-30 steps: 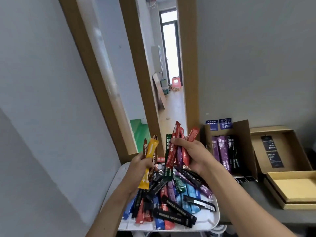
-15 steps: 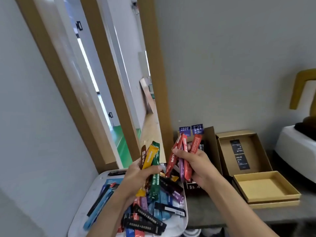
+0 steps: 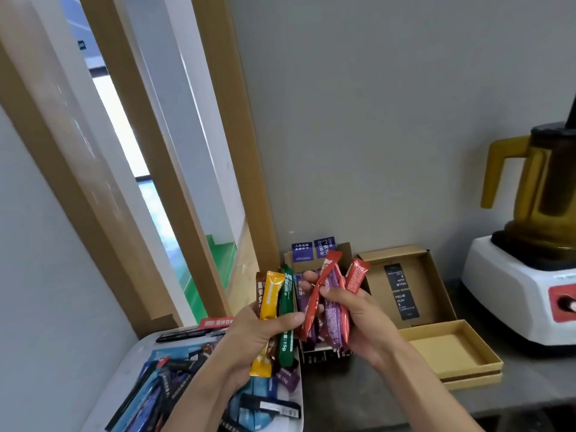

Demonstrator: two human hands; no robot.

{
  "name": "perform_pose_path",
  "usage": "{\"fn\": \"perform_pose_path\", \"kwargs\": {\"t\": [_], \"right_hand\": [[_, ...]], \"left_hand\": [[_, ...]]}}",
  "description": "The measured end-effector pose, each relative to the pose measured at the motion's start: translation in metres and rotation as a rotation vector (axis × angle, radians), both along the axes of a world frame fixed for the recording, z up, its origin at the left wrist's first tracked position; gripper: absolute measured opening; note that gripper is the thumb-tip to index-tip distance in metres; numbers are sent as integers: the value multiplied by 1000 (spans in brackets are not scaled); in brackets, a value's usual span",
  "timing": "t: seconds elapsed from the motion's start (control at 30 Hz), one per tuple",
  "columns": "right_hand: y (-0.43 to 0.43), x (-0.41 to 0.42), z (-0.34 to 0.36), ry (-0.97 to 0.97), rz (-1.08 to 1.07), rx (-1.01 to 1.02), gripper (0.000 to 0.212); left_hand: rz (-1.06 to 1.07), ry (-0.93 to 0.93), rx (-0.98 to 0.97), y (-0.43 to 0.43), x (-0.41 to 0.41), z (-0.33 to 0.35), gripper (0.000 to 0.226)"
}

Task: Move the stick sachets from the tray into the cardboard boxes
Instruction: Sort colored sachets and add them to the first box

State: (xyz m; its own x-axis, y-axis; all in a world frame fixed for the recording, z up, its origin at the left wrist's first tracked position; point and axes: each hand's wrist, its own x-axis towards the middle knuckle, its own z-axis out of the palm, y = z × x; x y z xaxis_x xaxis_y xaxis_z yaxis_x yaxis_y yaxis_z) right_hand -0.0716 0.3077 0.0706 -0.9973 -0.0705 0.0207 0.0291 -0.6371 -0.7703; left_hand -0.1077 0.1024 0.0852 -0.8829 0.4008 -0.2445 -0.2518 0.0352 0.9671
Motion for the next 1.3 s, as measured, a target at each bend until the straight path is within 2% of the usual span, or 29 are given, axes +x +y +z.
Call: {"fn": "perform_pose_path", "kwargs": {"t": [0.1, 0.2, 0.27, 0.3, 0.43, 0.5, 0.57, 0.67, 0.73, 0.83, 0.9, 0.97, 1.03, 1.07, 1.13, 1.23, 1.3], "right_hand": [[6, -4, -3, -3, -31, -10, 31], [14, -4, -4, -86, -134, -28, 30], [20, -3, -1, -83, -202, -20, 23], [21, -1, 1, -71, -231, 17, 19], [19, 0, 7, -59, -393, 210, 32], [22, 1, 7, -61, -440, 268, 34], [26, 4, 5, -79, -434, 298, 34], [27, 11, 0, -101, -382, 344, 30], [26, 13, -5, -119, -375, 407, 38], [29, 15, -5, -130, -447, 407, 46], [31, 14, 0, -123, -538, 296, 43], [30, 11, 12, -78, -621, 196, 32], [29, 6, 27, 0, -713, 223, 20], [30, 1, 33, 43, -751, 297, 17], [32, -8, 43, 116, -788, 568, 20], [33, -29, 44, 159, -734, 1203, 28], [26, -44, 40, 193, -713, 1532, 27]], "left_hand": [[44, 107, -111, 6, 2, 6, 70], [155, 275, -313, 9, 1, 13, 82], [169, 364, -382, 10, 3, 19, 83], [159, 398, -408, 9, 3, 22, 81], [93, 439, -494, 5, -3, 27, 82], [94, 408, -485, 1, -8, 30, 84], [166, 368, -391, -5, -14, 35, 86], [273, 381, -244, -9, -21, 45, 62], [302, 409, -204, -7, -25, 50, 59], [293, 454, -253, -2, -29, 51, 72], [240, 454, -333, 3, -30, 48, 90], [173, 436, -385, 10, -29, 41, 102], [142, 427, -383, 19, -27, 34, 97], [152, 421, -357, 21, -26, 31, 89], [216, 392, -281, 21, -26, 27, 73], [273, 311, -201, 12, -28, 16, 62], [269, 284, -173, 7, -26, 12, 66]]}}
